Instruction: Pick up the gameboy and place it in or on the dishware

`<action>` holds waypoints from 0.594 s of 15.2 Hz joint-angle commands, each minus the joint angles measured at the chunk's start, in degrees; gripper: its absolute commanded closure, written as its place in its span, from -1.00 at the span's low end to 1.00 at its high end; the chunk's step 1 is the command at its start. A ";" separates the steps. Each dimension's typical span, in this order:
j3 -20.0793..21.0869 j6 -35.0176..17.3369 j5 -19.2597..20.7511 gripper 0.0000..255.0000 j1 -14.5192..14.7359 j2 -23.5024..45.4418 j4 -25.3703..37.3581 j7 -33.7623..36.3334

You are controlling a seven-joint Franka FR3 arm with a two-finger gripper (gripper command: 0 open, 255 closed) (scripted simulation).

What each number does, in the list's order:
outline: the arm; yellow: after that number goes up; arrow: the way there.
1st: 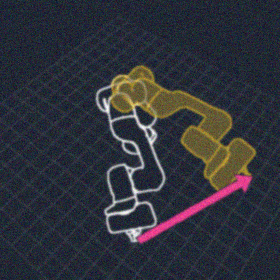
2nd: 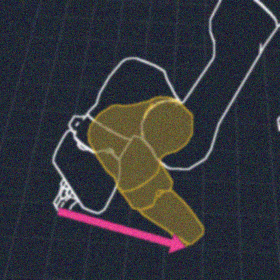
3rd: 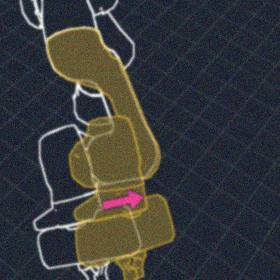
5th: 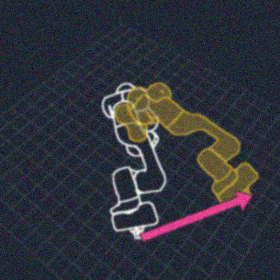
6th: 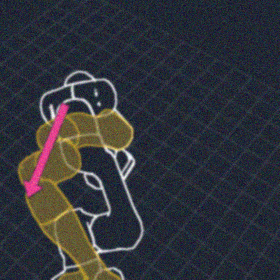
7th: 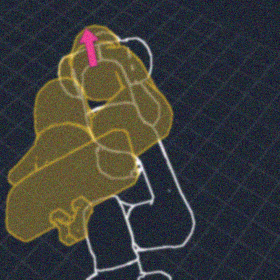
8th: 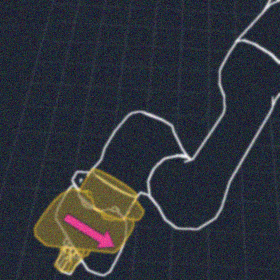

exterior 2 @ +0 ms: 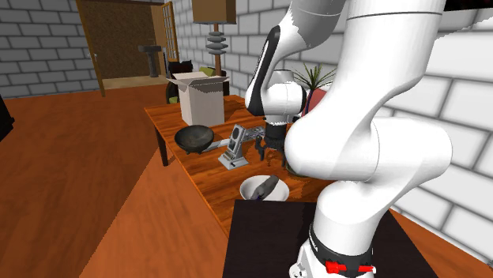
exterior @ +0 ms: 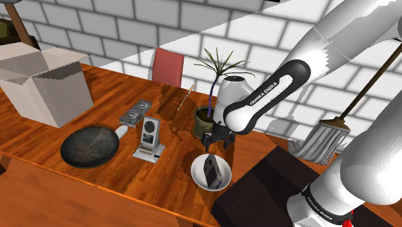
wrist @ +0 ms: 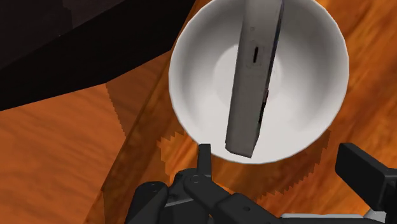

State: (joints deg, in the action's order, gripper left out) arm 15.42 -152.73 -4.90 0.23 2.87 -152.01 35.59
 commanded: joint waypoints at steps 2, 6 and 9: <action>0.00 0.00 0.00 -1.00 0.00 0.00 0.00 0.00; 0.01 8.88 -2.50 -1.00 -0.13 -7.98 1.03 -1.87; -0.05 8.88 -2.49 -1.00 -0.08 -7.98 1.03 -1.86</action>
State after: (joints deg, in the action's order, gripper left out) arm 15.41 -144.07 -7.35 0.16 -4.94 -150.98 33.80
